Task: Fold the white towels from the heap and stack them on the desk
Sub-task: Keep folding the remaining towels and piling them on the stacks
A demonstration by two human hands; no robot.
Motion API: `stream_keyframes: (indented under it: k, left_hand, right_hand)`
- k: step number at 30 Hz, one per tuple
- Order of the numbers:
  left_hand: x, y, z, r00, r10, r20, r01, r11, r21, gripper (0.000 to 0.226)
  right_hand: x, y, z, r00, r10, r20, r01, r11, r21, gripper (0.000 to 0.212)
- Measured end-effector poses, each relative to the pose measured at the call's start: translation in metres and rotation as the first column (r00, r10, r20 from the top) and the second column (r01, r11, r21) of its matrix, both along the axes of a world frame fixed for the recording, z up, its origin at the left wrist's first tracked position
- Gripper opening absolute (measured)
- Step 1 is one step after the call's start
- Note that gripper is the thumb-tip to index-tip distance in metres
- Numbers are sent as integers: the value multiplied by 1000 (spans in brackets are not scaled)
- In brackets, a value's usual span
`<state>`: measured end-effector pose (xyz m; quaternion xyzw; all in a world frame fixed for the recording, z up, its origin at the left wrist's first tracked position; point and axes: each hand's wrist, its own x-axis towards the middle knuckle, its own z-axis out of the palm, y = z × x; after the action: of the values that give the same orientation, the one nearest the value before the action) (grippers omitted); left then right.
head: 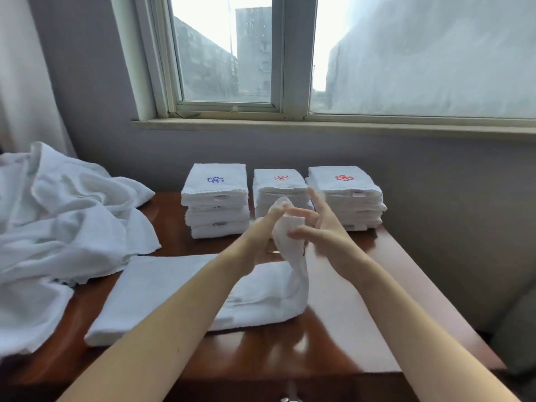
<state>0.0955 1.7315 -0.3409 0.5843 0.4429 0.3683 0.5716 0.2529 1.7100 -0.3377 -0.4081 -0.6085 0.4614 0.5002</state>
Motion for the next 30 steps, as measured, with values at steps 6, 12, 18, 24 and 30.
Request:
stream_keyframes:
  k: [6,12,18,24,30]
  left_hand:
    - [-86,-5,19,987,150,-61,-151,989,-2,40]
    - [-165,-20,19,954,290,-77,-290,957,18,32]
    - [-222,-38,-5,897,433,-92,-438,898,-44,25]
    - [-245,-45,-29,762,477,-438,-513,858,41,24]
    - [-232,-45,-20,273,510,-816,-269,855,444,85]
  right_hand:
    - [-74,4,9,989,82,-126,-66,990,126,58]
    - [-129,19,-10,998,-31,60,20,982,188,42]
    - [-171,24,-53,903,-37,427,-63,974,217,39]
    - [-193,23,-80,584,-116,803,-217,932,292,39]
    - [-193,27,-94,383,-102,918,-283,933,222,57]
